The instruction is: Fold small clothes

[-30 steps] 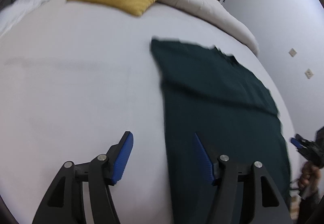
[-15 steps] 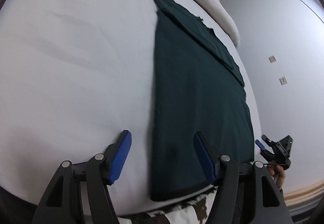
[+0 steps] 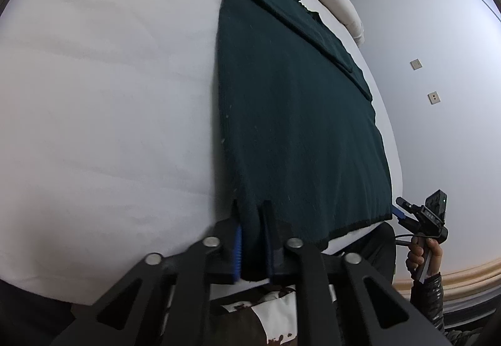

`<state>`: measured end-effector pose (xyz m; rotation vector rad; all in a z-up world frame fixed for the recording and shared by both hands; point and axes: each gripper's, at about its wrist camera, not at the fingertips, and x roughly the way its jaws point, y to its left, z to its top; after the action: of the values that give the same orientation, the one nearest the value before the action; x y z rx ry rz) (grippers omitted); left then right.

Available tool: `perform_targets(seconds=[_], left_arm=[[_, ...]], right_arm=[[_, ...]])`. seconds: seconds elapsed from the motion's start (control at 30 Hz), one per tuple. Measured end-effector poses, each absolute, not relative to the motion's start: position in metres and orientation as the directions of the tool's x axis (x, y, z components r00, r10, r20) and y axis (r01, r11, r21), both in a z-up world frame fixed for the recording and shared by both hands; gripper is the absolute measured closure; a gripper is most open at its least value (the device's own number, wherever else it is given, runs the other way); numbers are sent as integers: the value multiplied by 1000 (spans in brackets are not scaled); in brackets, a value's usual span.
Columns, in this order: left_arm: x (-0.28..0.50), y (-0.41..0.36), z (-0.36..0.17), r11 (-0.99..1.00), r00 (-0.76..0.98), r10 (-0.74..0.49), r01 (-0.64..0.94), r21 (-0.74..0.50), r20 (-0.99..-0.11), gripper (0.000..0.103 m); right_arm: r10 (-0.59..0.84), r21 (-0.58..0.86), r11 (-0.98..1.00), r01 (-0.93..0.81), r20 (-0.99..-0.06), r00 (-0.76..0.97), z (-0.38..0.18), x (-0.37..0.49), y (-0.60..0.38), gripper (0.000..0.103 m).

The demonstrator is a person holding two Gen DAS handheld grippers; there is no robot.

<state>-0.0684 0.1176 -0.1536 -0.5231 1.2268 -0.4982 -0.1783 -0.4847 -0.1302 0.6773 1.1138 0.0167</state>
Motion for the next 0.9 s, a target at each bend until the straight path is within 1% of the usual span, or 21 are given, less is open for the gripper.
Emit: perform_targets(seconds=[0.17,0.4,0.47,0.53,0.57,0.6,0.63,0.67,0.77,0.9], left_arm=[[-74,118,-152,783,273,-612,74,-618,-742,96],[-76,119,-149,779,294,-614,75,-623,-732,96],[-77,120,-147,774,299,-619,75,-628,-726,97],[-78,122,-146,768,305,-625,74,-637,-718,97],[-78,123,-146,765,308,-628,73,-640,-715,97],[-78,124,-144,762,312,-630,73,-643,-711,97],[-79,125,-143,759,316,-633,73,-647,-706,97],[-80,125,-141,755,322,-636,72,-652,-701,97],[-80,127,-134,736,336,-654,73,-673,-678,97],[-78,132,-121,687,356,-696,75,-723,-624,97]], right_arm=[[360,497,809,314,-841,405,-133,-175,-483,48],[419,540,779,317,-826,376,-139,-180,-478,48],[432,552,771,317,-819,376,-142,-181,-477,50],[439,565,761,319,-810,388,-143,-184,-477,58],[444,572,756,318,-805,394,-142,-184,-478,71],[444,575,753,319,-803,397,-143,-186,-478,83],[446,578,751,319,-800,402,-143,-187,-478,87],[445,580,750,318,-798,407,-142,-188,-478,94],[451,597,744,299,-779,436,-136,-190,-478,96],[497,685,685,249,-689,528,-113,-189,-482,96]])
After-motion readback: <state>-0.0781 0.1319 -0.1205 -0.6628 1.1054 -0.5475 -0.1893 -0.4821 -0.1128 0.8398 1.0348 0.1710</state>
